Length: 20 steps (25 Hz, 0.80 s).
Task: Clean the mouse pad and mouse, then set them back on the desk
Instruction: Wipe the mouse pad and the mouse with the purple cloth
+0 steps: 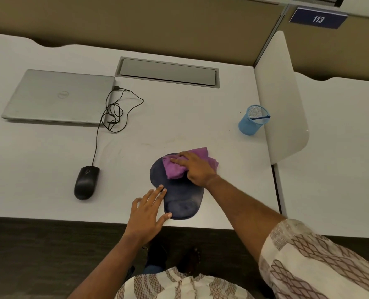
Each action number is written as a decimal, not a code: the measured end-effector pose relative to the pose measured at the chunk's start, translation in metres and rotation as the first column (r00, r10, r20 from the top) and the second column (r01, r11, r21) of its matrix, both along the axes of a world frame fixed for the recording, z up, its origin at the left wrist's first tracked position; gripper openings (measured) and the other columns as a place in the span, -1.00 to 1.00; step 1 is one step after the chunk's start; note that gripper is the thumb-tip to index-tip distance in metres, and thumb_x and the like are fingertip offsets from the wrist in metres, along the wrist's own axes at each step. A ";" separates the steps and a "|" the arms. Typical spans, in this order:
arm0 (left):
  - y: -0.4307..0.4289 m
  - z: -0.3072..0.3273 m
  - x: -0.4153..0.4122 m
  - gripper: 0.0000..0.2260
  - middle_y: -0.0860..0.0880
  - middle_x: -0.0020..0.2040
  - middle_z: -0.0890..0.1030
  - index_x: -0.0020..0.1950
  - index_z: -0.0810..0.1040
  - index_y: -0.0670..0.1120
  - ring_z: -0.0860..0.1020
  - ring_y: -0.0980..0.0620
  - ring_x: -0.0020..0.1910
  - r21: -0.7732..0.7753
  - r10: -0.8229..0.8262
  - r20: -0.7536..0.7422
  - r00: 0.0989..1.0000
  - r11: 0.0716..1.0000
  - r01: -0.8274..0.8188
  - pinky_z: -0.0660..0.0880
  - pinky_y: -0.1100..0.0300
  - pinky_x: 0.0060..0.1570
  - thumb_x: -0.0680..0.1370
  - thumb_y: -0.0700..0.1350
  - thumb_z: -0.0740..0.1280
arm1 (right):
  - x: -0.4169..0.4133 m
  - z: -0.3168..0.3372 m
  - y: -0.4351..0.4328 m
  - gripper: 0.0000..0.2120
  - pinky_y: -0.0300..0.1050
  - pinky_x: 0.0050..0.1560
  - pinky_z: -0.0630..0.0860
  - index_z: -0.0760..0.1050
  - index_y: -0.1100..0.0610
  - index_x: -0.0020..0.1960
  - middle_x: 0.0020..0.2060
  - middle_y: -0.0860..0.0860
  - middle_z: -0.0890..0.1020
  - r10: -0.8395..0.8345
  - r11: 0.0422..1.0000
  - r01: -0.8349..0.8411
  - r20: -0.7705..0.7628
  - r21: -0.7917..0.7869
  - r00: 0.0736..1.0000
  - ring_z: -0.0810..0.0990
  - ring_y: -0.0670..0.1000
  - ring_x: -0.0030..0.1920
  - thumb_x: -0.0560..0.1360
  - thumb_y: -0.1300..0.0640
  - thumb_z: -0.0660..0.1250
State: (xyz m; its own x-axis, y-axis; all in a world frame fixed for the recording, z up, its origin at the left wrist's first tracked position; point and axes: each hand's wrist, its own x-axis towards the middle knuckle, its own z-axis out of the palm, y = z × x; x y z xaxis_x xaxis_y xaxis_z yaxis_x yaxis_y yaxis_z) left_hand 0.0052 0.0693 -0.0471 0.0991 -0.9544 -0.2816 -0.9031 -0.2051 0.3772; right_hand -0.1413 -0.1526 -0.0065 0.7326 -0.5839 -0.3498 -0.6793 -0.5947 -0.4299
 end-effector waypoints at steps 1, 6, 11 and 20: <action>0.000 0.000 -0.001 -0.27 0.07 0.68 0.06 0.68 0.07 0.09 0.14 -0.06 0.64 0.005 -0.003 0.013 1.000 1.000 0.003 0.13 -0.13 0.54 0.58 0.41 -0.06 | -0.009 -0.001 -0.001 -0.36 -0.03 0.52 0.10 0.24 -0.14 0.53 0.51 0.03 0.25 -0.057 0.998 0.057 0.006 0.005 0.998 0.21 0.11 0.50 0.53 0.30 0.19; -0.002 0.005 -0.005 -0.19 0.04 0.68 0.10 0.68 0.10 0.06 0.18 -0.10 0.63 0.036 0.009 0.022 1.000 0.999 -0.010 0.17 -0.19 0.53 0.53 0.47 0.02 | -0.050 -0.011 0.026 -0.39 0.00 0.49 0.28 0.26 -0.05 0.53 0.42 0.04 0.38 -0.382 0.924 0.383 0.108 0.013 0.918 0.36 0.10 0.41 0.54 0.29 0.26; -0.008 0.005 -0.013 -0.10 -0.08 0.59 0.35 0.62 0.28 -0.07 0.43 -0.19 0.49 0.078 -0.014 0.110 0.994 0.997 0.006 0.42 -0.27 0.32 0.46 0.51 0.17 | -0.073 -0.011 0.087 -0.44 -0.09 0.49 0.27 0.33 -0.05 0.49 0.40 0.01 0.40 -0.362 0.931 0.363 0.216 0.034 0.907 0.35 0.05 0.40 0.54 0.27 0.31; -0.007 0.008 -0.013 -0.09 -0.06 0.61 0.32 0.63 0.25 -0.04 0.39 -0.18 0.52 0.027 -0.011 0.128 0.992 1.000 0.008 0.40 -0.28 0.37 0.45 0.53 0.12 | -0.195 -0.004 0.128 -0.30 -0.25 0.51 -0.03 0.15 -0.35 0.49 0.48 -0.25 0.18 -0.014 1.000 0.012 0.064 0.029 0.998 0.06 -0.24 0.48 0.54 0.25 0.23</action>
State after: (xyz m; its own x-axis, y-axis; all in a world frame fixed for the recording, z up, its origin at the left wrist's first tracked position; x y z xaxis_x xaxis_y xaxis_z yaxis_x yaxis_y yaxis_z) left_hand -0.0077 0.0622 -0.0395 0.1270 -0.9478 -0.2925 -0.9457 -0.2047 0.2526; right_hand -0.3363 -0.0249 -0.0104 0.7462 -0.5844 -0.3188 -0.6576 -0.5729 -0.4892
